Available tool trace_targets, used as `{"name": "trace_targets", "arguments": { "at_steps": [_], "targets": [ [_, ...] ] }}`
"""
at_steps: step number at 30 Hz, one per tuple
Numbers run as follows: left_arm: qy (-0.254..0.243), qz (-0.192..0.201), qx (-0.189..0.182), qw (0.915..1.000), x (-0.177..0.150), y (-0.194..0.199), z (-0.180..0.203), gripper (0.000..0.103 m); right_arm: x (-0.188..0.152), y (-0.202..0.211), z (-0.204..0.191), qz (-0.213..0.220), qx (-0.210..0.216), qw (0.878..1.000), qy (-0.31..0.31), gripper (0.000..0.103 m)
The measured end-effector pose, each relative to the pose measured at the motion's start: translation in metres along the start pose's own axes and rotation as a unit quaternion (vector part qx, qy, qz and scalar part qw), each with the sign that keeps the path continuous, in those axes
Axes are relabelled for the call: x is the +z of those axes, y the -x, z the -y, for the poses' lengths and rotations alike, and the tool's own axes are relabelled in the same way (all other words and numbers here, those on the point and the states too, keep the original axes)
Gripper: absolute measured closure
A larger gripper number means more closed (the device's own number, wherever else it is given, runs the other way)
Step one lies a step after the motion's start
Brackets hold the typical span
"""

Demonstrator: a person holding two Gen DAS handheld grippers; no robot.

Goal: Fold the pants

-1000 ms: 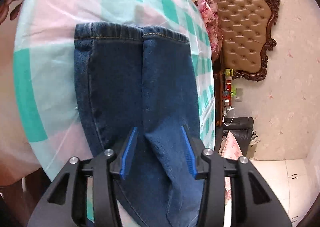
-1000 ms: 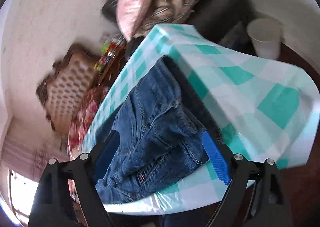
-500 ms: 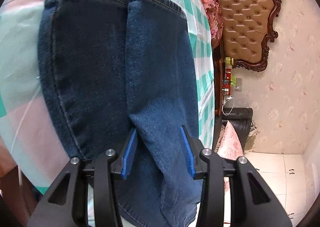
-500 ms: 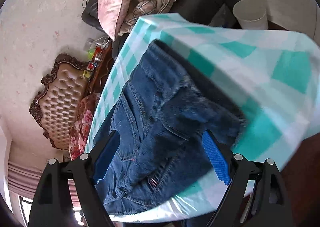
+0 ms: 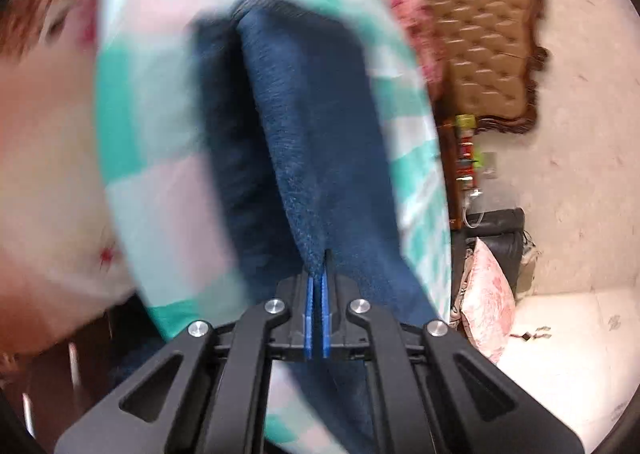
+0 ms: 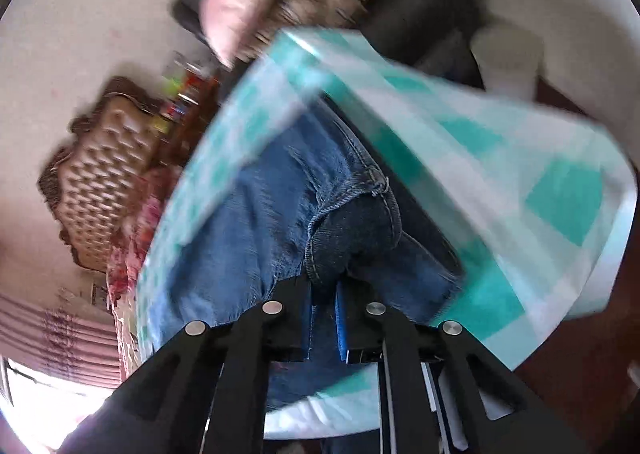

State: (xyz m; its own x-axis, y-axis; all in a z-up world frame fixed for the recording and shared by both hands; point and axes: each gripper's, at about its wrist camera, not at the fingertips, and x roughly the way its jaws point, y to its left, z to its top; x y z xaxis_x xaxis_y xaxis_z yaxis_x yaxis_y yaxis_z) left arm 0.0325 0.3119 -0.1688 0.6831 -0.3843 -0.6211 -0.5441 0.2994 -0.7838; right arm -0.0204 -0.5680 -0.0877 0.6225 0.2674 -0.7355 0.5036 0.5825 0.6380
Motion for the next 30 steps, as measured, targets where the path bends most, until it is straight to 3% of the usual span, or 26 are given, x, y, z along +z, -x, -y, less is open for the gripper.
{"name": "trace_targets", "arguments": {
  "at_steps": [5, 6, 8, 11, 13, 17, 25, 30],
  "targets": [
    [-0.01, 0.022, -0.01, 0.9997, 0.011, 0.008, -0.003, 0.085, 0.001, 0.001, 0.001, -0.004, 0.011, 1.0, 0.003, 0.092],
    [-0.013, 0.025, -0.008, 0.9996, 0.017, 0.009, 0.0, 0.085, 0.002, 0.002, -0.002, -0.005, 0.011, 1.0, 0.008, 0.092],
    [-0.014, 0.022, 0.0, 0.9997, 0.025, 0.009, 0.005, 0.1, 0.004, 0.005, -0.008, -0.007, 0.016, 1.0, 0.013, 0.092],
    [-0.028, 0.03, 0.003, 0.9991, 0.024, 0.02, 0.017, 0.1, 0.006, 0.02, -0.01, -0.003, 0.033, 0.999, 0.013, 0.092],
    [-0.023, 0.031, 0.007, 0.9992, 0.022, 0.023, 0.014, 0.1, 0.003, 0.02, -0.008, -0.004, 0.009, 1.0, 0.029, 0.092],
    [-0.005, 0.032, 0.008, 0.9994, 0.02, 0.028, 0.001, 0.101, -0.004, 0.013, 0.009, -0.022, 0.01, 1.0, 0.0, 0.093],
    [-0.006, 0.05, -0.01, 0.9987, 0.022, 0.05, 0.009, 0.101, -0.01, 0.036, -0.004, -0.013, 0.042, 0.999, 0.014, 0.093],
    [0.009, 0.042, 0.013, 0.999, 0.023, 0.04, -0.007, 0.101, -0.014, 0.018, 0.009, -0.031, 0.01, 0.999, 0.023, 0.093]
  ]
}}
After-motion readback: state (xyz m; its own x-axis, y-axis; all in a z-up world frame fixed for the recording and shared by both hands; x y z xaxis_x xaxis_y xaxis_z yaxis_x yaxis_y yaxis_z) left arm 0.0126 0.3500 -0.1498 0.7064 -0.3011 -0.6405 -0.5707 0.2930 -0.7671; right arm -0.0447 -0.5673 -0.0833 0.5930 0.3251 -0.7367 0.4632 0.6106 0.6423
